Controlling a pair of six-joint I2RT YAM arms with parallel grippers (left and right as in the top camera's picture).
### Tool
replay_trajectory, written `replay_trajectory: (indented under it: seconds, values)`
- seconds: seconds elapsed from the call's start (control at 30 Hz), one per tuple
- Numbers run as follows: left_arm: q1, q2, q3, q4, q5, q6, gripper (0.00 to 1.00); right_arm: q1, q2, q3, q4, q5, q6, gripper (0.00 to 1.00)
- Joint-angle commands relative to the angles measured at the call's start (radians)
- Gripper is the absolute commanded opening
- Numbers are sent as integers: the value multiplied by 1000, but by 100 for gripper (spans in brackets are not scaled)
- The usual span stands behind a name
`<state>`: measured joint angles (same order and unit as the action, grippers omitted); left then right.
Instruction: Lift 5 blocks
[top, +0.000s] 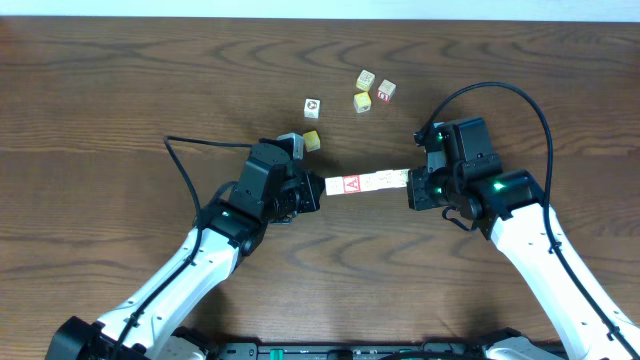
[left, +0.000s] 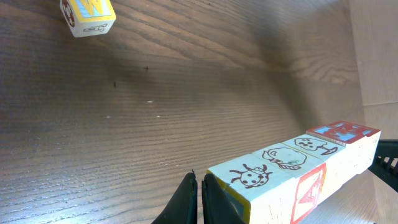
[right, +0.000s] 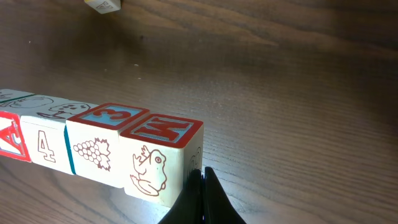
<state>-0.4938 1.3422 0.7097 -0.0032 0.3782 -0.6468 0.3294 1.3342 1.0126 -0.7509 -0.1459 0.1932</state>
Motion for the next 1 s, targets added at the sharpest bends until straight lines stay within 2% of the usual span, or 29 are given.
replay_trajectory:
  seconds: [0.0,0.97]
  values:
    - [-31,-17,62,22,137,18,7,37,-12,28,13,-195,-15,1]
    - [-31,-16,62,21,137,18,7,38,-12,28,2,-174,-15,1]
